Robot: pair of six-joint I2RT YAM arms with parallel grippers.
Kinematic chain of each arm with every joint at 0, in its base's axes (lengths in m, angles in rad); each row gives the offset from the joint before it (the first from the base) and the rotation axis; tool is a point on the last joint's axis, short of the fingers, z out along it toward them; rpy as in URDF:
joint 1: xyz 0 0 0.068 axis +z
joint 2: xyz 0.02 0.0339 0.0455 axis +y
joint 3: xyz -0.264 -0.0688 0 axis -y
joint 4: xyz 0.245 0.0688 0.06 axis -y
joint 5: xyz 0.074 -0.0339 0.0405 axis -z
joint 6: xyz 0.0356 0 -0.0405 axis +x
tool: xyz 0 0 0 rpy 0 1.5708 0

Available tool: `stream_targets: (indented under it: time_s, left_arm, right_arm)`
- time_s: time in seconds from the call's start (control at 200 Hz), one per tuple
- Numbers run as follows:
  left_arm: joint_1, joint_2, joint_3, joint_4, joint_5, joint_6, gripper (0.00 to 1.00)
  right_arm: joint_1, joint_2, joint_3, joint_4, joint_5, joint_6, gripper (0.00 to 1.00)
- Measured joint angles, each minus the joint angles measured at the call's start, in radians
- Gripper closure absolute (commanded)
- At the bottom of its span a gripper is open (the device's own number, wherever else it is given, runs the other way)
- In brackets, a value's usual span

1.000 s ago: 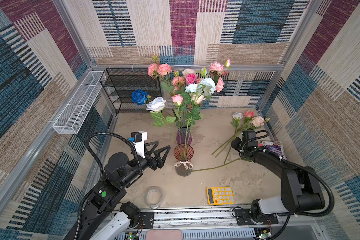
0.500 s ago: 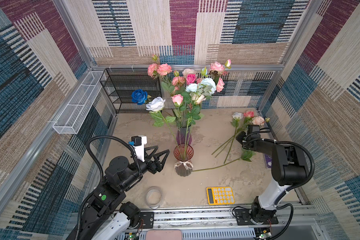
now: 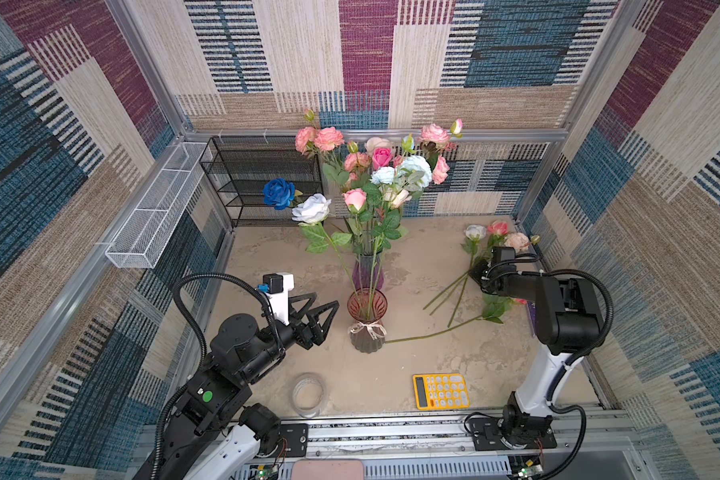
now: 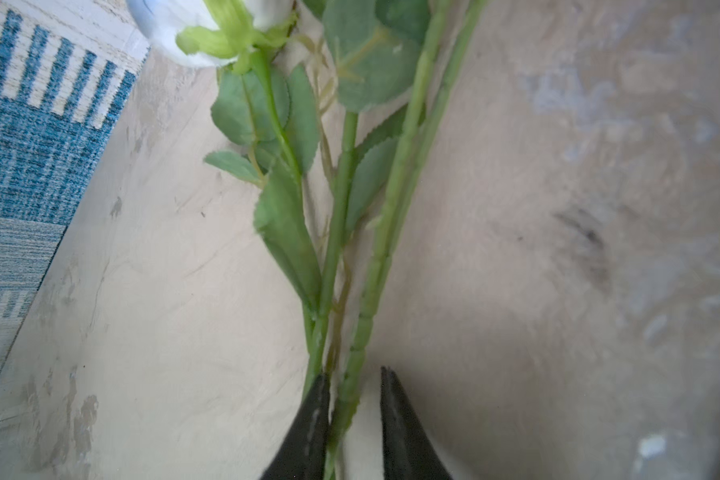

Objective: Arrange the flowers into the vase
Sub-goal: 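Lift the peach roses upright with the right gripper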

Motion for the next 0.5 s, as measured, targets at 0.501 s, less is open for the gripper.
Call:
stream_targets:
  time_s: [0.501]
  left_arm:
    - [0.0,0.011,0.013,0.0,0.0,0.0,0.2]
  right_arm:
    - [0.0,-0.166,-0.072,0.038,-0.024,-0.009,1.0]
